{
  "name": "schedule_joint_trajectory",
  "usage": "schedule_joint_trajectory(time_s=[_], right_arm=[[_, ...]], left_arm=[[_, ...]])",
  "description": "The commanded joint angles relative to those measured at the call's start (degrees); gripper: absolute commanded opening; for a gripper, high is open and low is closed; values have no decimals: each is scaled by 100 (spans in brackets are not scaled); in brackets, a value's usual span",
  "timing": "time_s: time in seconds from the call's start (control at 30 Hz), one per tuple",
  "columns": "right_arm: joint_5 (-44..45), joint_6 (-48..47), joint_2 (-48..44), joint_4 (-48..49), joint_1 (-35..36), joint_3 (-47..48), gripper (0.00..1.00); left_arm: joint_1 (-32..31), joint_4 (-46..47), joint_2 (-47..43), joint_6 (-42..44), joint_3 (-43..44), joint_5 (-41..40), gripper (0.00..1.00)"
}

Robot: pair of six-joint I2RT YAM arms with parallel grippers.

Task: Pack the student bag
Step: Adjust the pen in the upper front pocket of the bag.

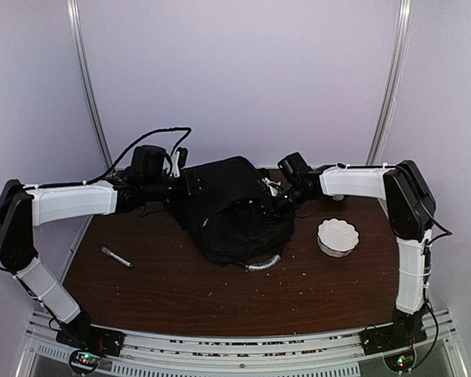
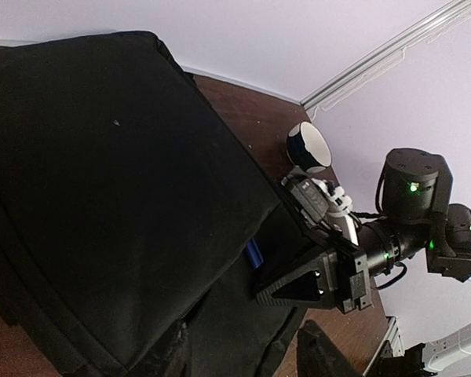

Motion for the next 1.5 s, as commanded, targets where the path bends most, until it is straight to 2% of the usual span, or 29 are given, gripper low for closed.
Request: schedule_joint_trajectory(time_s=[0.0, 0.3, 0.47, 0.67, 0.87, 1.07, 1.47], right_arm=[[346, -124, 255, -266, -39, 375, 7], [494, -710, 660, -441, -84, 1245, 7], [1279, -1241, 702, -145, -143, 1558, 7], [1533, -2042, 674, 234, -58, 1679, 10], [2000, -2499, 185, 794, 116, 991, 12], [3343, -3272, -275, 1613, 528, 75, 13], [4935, -3983, 166, 1946, 673, 571, 13]], left_arm=[[14, 88, -210, 100, -67, -65, 48], [42, 163, -177, 62, -125, -17, 48], [39, 349, -313, 1, -315, -60, 48], [53, 237, -425, 77, -359, -168, 48], [62, 253, -438, 50, -429, -162, 47], [66, 262, -382, 17, -430, -157, 47], [68, 221, -477, -77, -516, -186, 48]])
